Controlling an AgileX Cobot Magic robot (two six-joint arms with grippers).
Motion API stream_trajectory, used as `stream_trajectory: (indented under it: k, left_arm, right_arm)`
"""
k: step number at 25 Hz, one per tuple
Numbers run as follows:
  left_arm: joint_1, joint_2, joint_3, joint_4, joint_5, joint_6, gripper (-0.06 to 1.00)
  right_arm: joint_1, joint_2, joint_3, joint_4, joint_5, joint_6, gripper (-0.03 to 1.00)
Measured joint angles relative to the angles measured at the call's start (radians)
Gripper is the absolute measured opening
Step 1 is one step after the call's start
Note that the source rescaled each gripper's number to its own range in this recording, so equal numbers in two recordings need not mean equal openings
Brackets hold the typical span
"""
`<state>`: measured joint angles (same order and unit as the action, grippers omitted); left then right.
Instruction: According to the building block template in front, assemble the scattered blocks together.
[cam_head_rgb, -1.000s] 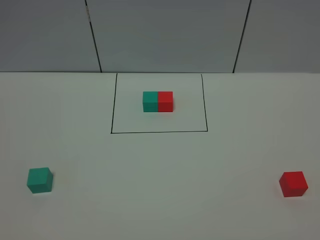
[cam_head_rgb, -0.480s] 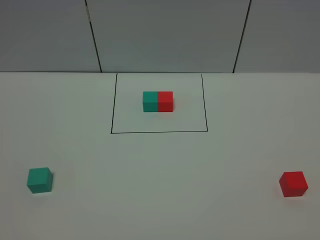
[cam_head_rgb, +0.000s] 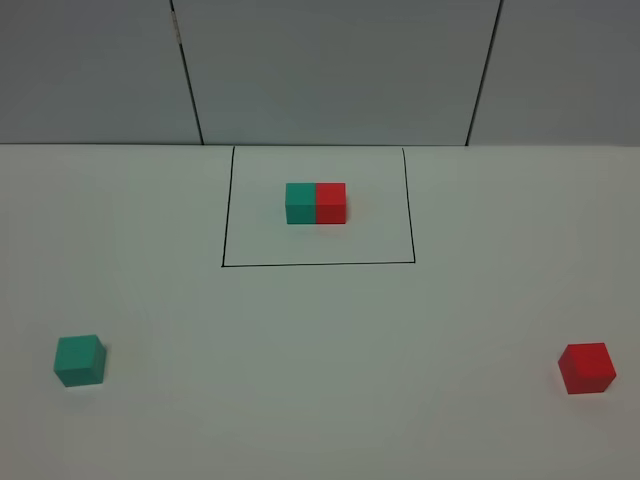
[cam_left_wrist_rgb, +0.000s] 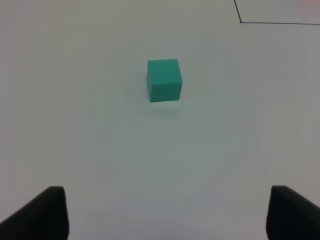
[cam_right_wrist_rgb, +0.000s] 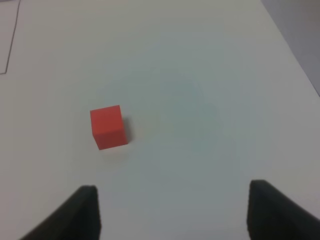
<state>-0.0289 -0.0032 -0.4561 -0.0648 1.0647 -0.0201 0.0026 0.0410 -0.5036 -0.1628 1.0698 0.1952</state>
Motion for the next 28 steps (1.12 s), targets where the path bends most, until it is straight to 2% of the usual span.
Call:
stream_trajectory:
  k: [6, 11, 20, 23, 28]
  left_arm:
    - [0.000, 0.012, -0.002, -0.001, -0.006, 0.038, 0.80]
    - [0.000, 0.135, -0.046, -0.001, -0.100, 0.124, 0.80]
    - [0.000, 0.652, -0.224, -0.008, -0.233, 0.253, 0.80]
    - [0.000, 0.839, -0.315, -0.034, -0.244, 0.341, 0.80]
    - [-0.018, 1.113, -0.489, -0.112, -0.244, 0.557, 0.80]
  right_arm:
    - [0.000, 0.000, 0.000, 0.000, 0.000, 0.000, 0.58]
    - [0.000, 0.000, 0.000, 0.000, 0.000, 0.000, 0.58]
    - [0.000, 0.000, 0.000, 0.000, 0.000, 0.000, 0.58]
    - [0.000, 0.000, 0.000, 0.000, 0.000, 0.000, 0.58]
    - [0.000, 0.000, 0.000, 0.000, 0.000, 0.000, 0.58]
